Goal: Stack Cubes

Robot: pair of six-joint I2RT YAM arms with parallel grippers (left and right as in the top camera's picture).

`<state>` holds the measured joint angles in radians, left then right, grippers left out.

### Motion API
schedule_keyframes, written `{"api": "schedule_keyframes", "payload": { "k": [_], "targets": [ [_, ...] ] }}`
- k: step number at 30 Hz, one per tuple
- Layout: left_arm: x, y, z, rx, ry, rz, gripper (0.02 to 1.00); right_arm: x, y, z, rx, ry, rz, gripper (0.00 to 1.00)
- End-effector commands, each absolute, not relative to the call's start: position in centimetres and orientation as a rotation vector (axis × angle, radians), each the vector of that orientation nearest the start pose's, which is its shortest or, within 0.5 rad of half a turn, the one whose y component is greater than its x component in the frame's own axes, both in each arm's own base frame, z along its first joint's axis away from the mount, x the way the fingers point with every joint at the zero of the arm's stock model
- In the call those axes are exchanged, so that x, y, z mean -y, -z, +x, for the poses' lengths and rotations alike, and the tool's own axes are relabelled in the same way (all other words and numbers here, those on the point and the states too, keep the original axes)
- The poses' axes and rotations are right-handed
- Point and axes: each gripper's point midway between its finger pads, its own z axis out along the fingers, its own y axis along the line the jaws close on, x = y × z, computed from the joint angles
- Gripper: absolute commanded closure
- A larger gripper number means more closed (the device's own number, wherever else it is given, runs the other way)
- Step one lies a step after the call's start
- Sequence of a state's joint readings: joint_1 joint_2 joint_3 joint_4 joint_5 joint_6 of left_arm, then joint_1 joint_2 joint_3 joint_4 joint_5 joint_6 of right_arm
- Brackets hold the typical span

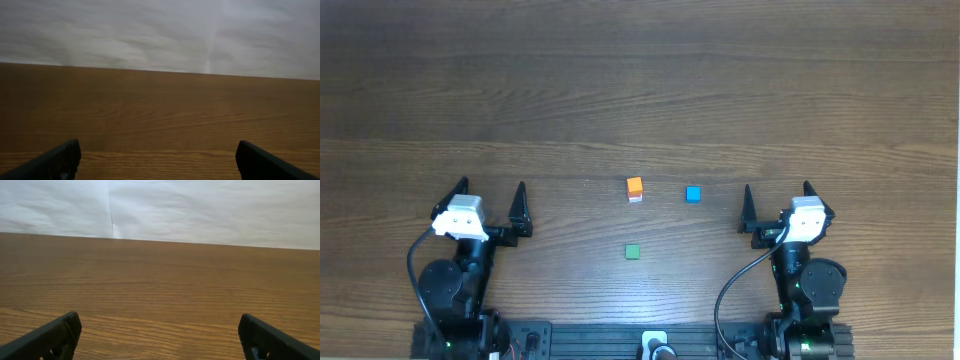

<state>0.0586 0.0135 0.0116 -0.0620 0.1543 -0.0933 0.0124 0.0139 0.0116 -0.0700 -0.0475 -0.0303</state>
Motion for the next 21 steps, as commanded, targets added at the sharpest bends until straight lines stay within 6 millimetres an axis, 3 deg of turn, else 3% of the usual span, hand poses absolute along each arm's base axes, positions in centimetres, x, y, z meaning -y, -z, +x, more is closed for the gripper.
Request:
{"api": "schedule_keyframes", "payload": {
  "k": [1, 12, 17, 21],
  "targets": [
    [1.3, -16.1, 24.5, -1.629, 0.145, 0.016, 0.018, -1.2, -15.7, 24.6, -1.641, -0.029, -0.076, 0.007],
    [1.3, -16.1, 24.5, -1.629, 0.145, 0.016, 0.018, -1.2, -15.7, 24.6, -1.641, -0.03, -0.077, 0.007],
    [1.3, -16.1, 24.5, -1.629, 0.145, 0.016, 0.02, -2.1, -17.5, 24.6, -1.566, -0.071, -0.12, 0.007],
    [1.3, -16.1, 24.5, -1.629, 0.145, 0.016, 0.018, -2.0, -17.6, 24.6, -1.561, -0.063, -0.114, 0.009]
  ]
}}
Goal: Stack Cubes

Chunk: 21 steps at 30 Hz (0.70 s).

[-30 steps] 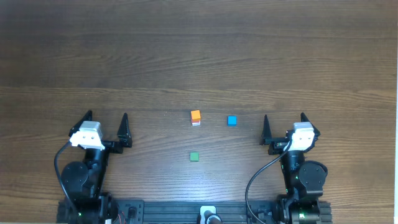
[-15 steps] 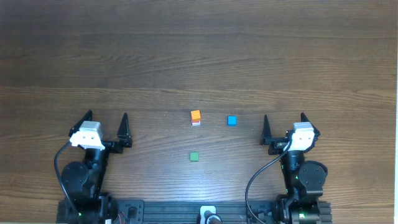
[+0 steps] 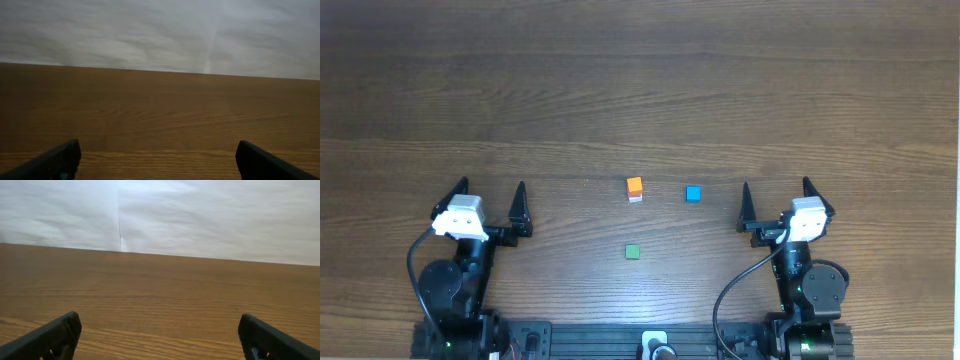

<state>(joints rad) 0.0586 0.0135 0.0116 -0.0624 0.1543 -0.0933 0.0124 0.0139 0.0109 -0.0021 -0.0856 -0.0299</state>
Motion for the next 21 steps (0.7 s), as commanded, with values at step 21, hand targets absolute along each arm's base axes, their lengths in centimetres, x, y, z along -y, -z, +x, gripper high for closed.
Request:
{"api": "schedule_keyframes", "payload": {
  "k": [21],
  "targets": [
    [1.3, -16.1, 24.5, -1.629, 0.145, 0.017, 0.02, -9.4, -24.7, 23.6, -1.598, -0.698, -0.204, 0.007]
  ]
}}
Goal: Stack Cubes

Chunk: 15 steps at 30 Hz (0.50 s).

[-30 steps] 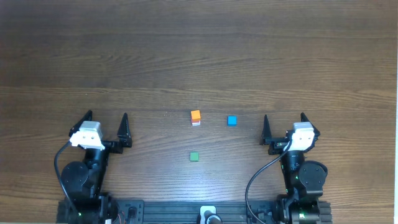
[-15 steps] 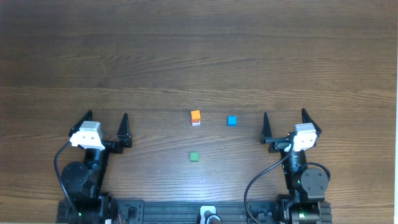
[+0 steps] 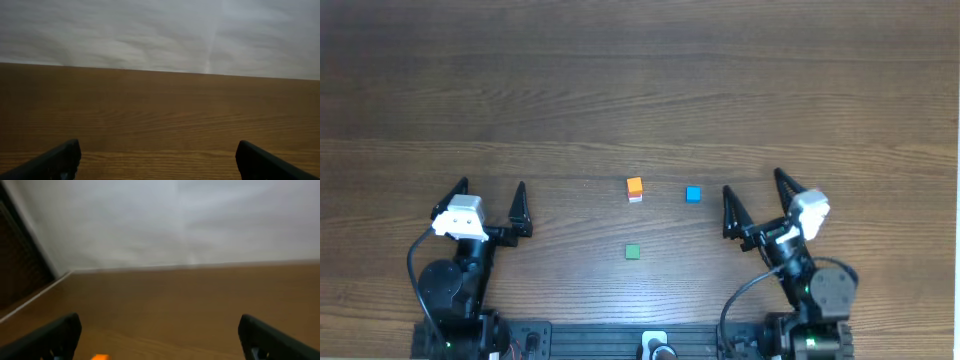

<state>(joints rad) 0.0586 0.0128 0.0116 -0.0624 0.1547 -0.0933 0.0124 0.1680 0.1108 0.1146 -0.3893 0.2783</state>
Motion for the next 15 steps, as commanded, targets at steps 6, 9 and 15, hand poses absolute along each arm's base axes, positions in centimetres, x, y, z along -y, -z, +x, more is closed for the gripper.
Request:
{"api": "schedule_keyframes", "payload": {
  "k": [6, 9, 15],
  "targets": [
    [1.3, -16.1, 24.5, -1.629, 0.145, 0.017, 0.02, -11.9, -25.8, 24.6, -1.789, -0.855, -0.247, 0.007],
    [1.3, -16.1, 24.5, -1.629, 0.145, 0.017, 0.02, -13.8, -25.2, 24.4, -1.979, -0.908, -0.278, 0.009],
    [1.3, -16.1, 24.5, -1.629, 0.145, 0.017, 0.018, -17.5, -22.0, 22.7, -2.323, -0.922, -0.355, 0.007]
  ]
}}
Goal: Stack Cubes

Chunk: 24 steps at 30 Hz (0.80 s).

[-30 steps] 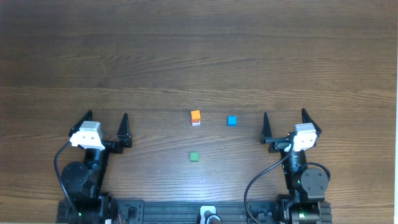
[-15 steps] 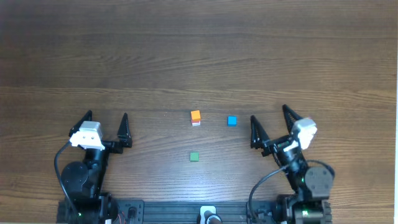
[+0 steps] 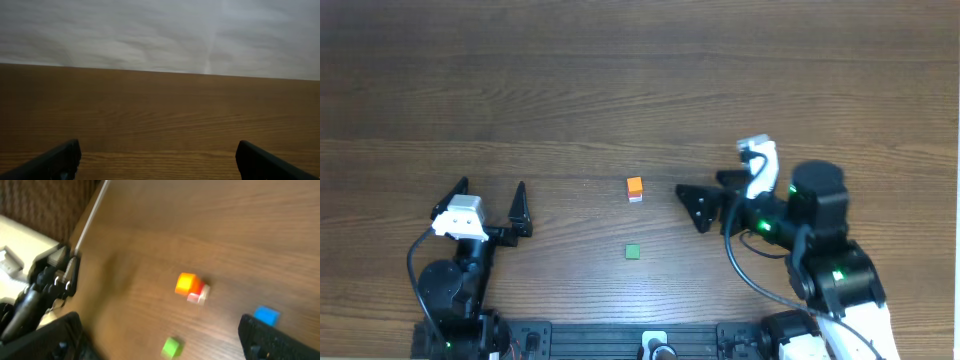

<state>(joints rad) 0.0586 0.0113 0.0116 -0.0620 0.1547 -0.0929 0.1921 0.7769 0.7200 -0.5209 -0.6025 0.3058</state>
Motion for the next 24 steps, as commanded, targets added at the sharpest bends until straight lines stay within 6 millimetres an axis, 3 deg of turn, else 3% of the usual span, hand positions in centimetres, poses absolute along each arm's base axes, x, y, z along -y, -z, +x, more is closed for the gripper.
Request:
{"api": "schedule_keyframes", "payload": {
  "k": [1, 4, 5, 9, 16, 24],
  "targets": [
    [1.3, -16.1, 24.5, -1.629, 0.145, 0.016, 0.018, -18.1, -21.3, 22.4, -2.363, -0.911, -0.371, 0.009],
    [1.3, -16.1, 24.5, -1.629, 0.145, 0.016, 0.018, -19.4, -18.6, 21.4, -2.498, -0.839, -0.379, 0.009],
    [1.3, -16.1, 24.5, -1.629, 0.145, 0.017, 0.018, -20.2, -16.3, 20.4, -2.601, -0.752, -0.378, 0.009],
    [1.3, -16.1, 24.5, -1.629, 0.145, 0.016, 0.018, -21.6, -13.7, 18.6, -2.71, -0.644, -0.417, 0.007],
    [1.3, -16.1, 24.5, -1.629, 0.145, 0.016, 0.018, -22.9, -10.9, 16.5, -2.808, -0.487, -0.389, 0.009],
    [1.3, -16.1, 24.5, -1.629, 0.145, 0.016, 0.018, -23.3, -8.1, 15.9, -2.886, -0.323, -0.243, 0.009]
  ]
}}
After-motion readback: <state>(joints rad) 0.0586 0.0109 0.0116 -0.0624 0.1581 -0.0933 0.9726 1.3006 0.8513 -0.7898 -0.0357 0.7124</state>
